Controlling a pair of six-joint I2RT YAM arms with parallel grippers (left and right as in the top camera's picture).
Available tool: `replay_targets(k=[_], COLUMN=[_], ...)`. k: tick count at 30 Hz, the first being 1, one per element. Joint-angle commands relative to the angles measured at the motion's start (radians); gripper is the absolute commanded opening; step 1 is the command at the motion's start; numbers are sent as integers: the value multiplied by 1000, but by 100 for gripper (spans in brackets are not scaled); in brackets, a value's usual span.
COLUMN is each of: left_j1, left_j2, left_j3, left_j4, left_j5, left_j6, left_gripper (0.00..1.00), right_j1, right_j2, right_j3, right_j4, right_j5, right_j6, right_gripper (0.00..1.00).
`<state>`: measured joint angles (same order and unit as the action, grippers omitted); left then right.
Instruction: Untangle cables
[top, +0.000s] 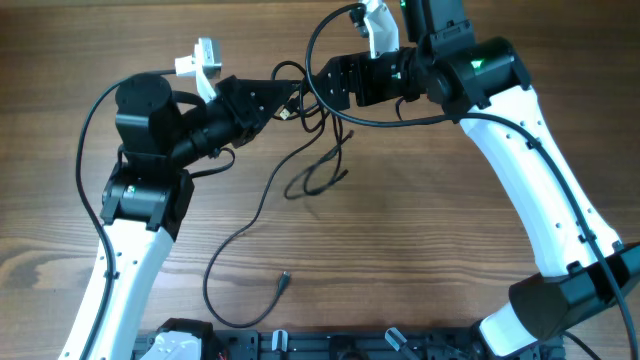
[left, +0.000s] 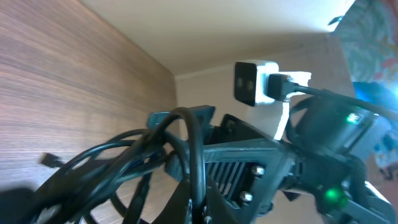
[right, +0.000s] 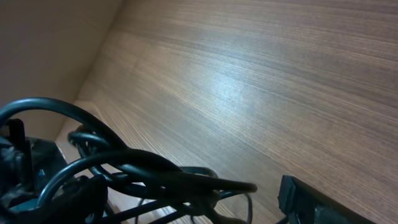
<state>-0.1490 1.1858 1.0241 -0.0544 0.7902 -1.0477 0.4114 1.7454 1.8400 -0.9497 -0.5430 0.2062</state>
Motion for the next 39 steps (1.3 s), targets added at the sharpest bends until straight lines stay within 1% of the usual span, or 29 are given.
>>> replay_targets(k=[1,3,4,5,6,7,8,9,11,12,14,15,16,18,19,20,21,23,24,27,28,30,31,32,33,34,35,37,39], left_j1=[-6,-6,-6,-6,-6,-6,-6,-6,-2,4,23,35,47,66,71,71,71,71,71,71,71,71,71,76,83,90,103,123,125], left_j2=[-12,-11,-11,-11,-11,-11,-11,-11,-11,-11,-11,-11,-11,-11,-11,-11,-11,-11,-11,-11,-11,-8,-7,-7,-7,-7,-7,-7,-7], left_j3=[8,8,8,8,8,8,8,8,8,8,8,8,8,8,8,8,8,8,8,8,8,8,8,8,8,8,8,8,8], left_j4=[39,36,36,37,37,36,37,36,37,36,36,36,36,37,37,37,37,37,37,37,37,36,37,35,18,-14,-70,-195,-329], left_j5=[66,74,78,86,90,95,105,108,105,104,118,119,119,135,163,172,179,193,203,192,185,185,180,165,154,142,116,-28,-215], left_j6=[-87,-87,-87,-87,-87,-87,-87,-87,-87,-97,-219,-253,-275,-311,-376,-384,-389,-403,-404,-401,-396,-393,-366,-312,-268,-264,-250,-146,-107], left_gripper=[4,4,4,4,4,4,4,4,4,4,4,4,4,4,4,4,4,4,4,4,4,4,4,4,4,4,4,4,4], right_j1=[8,17,21,23,23,23,23,24,23,23,23,23,23,23,23,23,23,23,23,23,23,23,23,22,21,21,21,21,21], right_j2=[13,26,32,34,34,34,34,34,33,33,33,33,33,33,33,33,33,34,34,33,33,33,32,26,15,2,-19,-56,-84], right_j3=[-3,-3,-3,-3,-3,-3,-3,-3,-3,-3,-3,-3,-3,-3,-3,-3,-3,-3,-3,-3,-3,-3,-2,-2,-2,-2,-2,-2,-2], right_j4=[-8,-4,0,9,16,26,30,29,28,24,13,10,5,2,33,50,65,88,89,93,93,102,114,121,117,111,101,82,71], right_j5=[-21,-54,-54,-54,-54,-63,-80,-95,-110,-110,-109,-109,-111,-114,-152,-171,-186,-223,-225,-225,-224,-203,-150,-30,46,103,192,307,349], right_j6=[-34,-50,-49,-48,-46,-46,-46,-46,-63,-111,-246,-319,-390,-463,-502,-501,-502,-491,-490,-437,-411,-297,-215,-82,-39,-15,39,122,153], right_gripper=[83,72,63,52,45,34,25,25,46,55,72,77,81,84,72,67,59,47,31,6,4,4,4,4,4,5,4,4,4])
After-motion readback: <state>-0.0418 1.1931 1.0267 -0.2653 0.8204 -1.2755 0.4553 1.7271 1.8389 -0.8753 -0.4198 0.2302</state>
